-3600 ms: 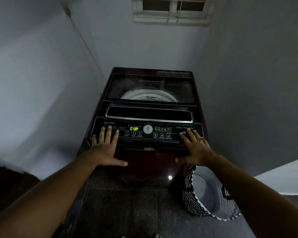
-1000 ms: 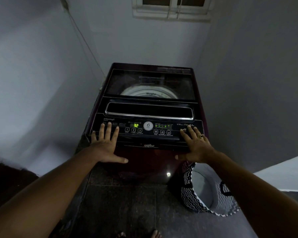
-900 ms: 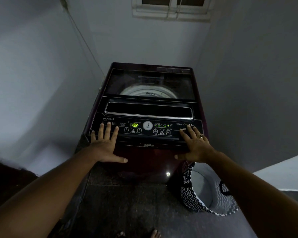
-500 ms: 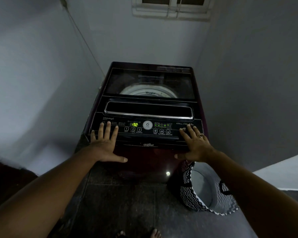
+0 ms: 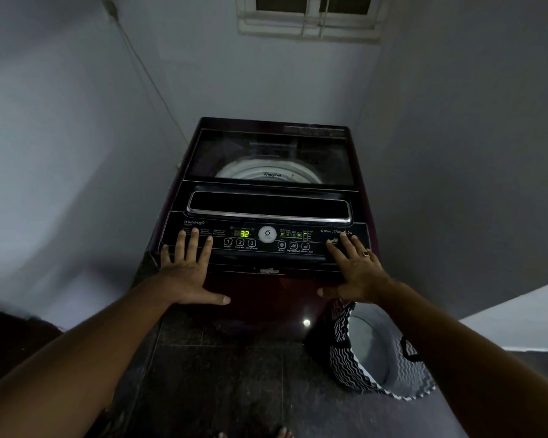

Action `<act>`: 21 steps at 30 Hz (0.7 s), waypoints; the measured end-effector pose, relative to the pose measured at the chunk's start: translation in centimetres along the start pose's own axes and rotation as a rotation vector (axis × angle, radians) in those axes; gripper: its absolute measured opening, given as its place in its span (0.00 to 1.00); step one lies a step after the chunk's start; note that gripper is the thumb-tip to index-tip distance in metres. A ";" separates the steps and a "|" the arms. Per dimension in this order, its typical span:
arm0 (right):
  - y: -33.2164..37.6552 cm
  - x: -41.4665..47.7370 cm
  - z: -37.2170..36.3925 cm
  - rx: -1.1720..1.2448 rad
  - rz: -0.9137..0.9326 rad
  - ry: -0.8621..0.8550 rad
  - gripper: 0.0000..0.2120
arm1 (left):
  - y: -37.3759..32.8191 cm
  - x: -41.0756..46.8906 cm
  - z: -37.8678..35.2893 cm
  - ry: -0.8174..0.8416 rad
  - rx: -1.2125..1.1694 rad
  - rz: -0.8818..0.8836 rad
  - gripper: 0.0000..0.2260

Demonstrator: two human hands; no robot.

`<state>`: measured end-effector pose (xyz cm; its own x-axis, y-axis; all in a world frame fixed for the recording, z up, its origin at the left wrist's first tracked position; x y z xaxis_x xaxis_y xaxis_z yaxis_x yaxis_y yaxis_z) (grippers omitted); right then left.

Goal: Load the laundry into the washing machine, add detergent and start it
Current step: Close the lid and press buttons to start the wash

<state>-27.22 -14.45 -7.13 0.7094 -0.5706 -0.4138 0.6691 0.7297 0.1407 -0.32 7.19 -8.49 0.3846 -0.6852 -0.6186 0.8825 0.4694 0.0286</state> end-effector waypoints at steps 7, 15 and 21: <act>0.0 -0.1 0.1 0.006 0.000 -0.004 0.60 | -0.1 0.0 0.1 -0.004 -0.003 -0.001 0.68; 0.1 -0.1 0.0 0.001 0.003 0.009 0.60 | -0.1 -0.1 0.1 -0.006 -0.001 0.002 0.68; 0.0 -0.1 0.0 0.004 0.001 0.009 0.60 | -0.1 -0.1 0.2 -0.010 -0.003 -0.005 0.67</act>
<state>-27.28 -14.36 -7.07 0.7079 -0.5666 -0.4218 0.6695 0.7285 0.1450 -0.41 7.11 -8.32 0.3830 -0.6927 -0.6111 0.8835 0.4679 0.0234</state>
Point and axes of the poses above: each hand's wrist, its own x-axis towards the middle knuckle, its own z-axis out of the back of the hand, y = z × x, the point moved 10 cm from there along x, towards the middle knuckle, and after that the axes turned 3 degrees about y, right-handed, at the moved point
